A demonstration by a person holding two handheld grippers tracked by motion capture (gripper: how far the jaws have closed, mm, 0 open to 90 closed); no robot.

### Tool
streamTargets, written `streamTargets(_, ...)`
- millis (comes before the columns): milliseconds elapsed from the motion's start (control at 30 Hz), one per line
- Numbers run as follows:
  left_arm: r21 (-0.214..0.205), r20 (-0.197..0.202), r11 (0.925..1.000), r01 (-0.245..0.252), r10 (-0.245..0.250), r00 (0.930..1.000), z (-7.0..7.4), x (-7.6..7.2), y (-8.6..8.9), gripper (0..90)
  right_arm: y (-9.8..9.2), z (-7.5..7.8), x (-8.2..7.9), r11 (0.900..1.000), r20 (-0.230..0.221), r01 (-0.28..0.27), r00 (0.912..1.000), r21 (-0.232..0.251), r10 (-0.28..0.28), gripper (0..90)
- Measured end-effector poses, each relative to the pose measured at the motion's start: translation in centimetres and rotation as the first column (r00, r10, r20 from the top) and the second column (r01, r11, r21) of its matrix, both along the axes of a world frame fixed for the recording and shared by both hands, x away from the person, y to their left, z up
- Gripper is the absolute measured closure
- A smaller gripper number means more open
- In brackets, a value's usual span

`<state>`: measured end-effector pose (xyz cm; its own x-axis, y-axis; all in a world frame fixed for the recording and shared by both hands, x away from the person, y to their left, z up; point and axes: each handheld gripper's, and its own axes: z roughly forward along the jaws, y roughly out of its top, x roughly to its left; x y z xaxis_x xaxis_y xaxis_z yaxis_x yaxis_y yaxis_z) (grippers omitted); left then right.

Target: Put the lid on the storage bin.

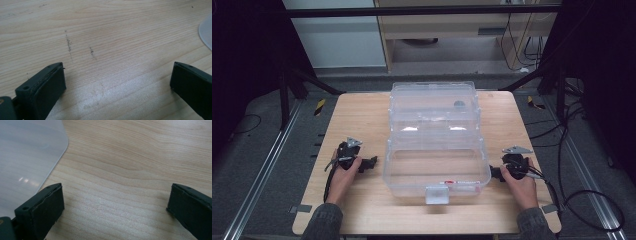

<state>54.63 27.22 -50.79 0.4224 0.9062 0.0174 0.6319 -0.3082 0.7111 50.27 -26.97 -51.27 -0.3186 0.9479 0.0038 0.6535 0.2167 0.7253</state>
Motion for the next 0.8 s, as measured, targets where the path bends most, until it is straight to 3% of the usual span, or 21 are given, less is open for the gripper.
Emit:
streamTargets(400,0.007,0.004,0.9996,0.028,-0.028,0.9996,0.2,-0.7,0.2,1.2,-0.1,0.0,0.1,1.0,-0.001,-0.004,1.0,0.003,0.004,1.3)
streamTargets(467,0.025,0.019,0.999,0.037,-0.038,0.9991,0.5,-1.0,0.3,3.9,-0.2,0.1,-0.2,0.9999,0.018,-0.01,0.9998,0.009,0.01,10.0)
streamTargets(500,0.034,0.033,0.9986,0.041,-0.043,0.9986,0.8,-1.2,0.4,3.5,-0.2,0.2,-0.5,0.9999,0.042,-0.012,0.999,0.007,0.012,9.9)
streamTargets(567,0.032,0.073,0.9982,0.05,-0.052,0.996,1.6,-1.7,0.4,3.6,-0.3,0.8,-1.0,0.9992,0.062,-0.023,0.9978,-0.032,0.024,8.1)
streamTargets(600,0.032,0.073,0.9982,0.05,-0.052,0.996,1.6,-1.7,0.4,3.5,-0.3,0.8,-1.0,0.9992,0.062,-0.023,0.9978,-0.032,0.024,8.1)
streamTargets(633,0.026,0.104,0.9974,0.068,-0.07,0.9921,2.5,-2.3,0.3,3.5,-0.1,2.3,-1.8,0.9954,0.1,-0.039,0.9938,-0.088,0.048,8.2)
streamTargets(700,0.053,0.114,0.9924,0.111,-0.116,0.9867,3.5,-3.0,-0.1,3.5,0.1,3.7,-2.5,0.9914,0.139,-0.039,0.9887,-0.125,0.056,8.2)
streamTargets(733,0.053,0.114,0.9924,0.111,-0.116,0.9867,3.5,-3.0,-0.1,3.4,0.1,3.7,-2.5,0.9914,0.139,-0.039,0.9887,-0.125,0.056,8.2)
streamTargets(767,0.079,0.119,0.9866,0.143,-0.151,0.9813,4.2,-3.6,-0.4,3.4,0.6,5.4,-3.2,0.9729,0.17,-0.054,0.981,-0.225,0.094,8.0)
streamTargets(800,0.089,0.117,0.9821,0.166,-0.176,0.9774,4.7,-4.0,-0.5,3.4,0.7,6.0,-3.4,0.9633,0.174,-0.056,0.9792,-0.263,0.104,7.5)
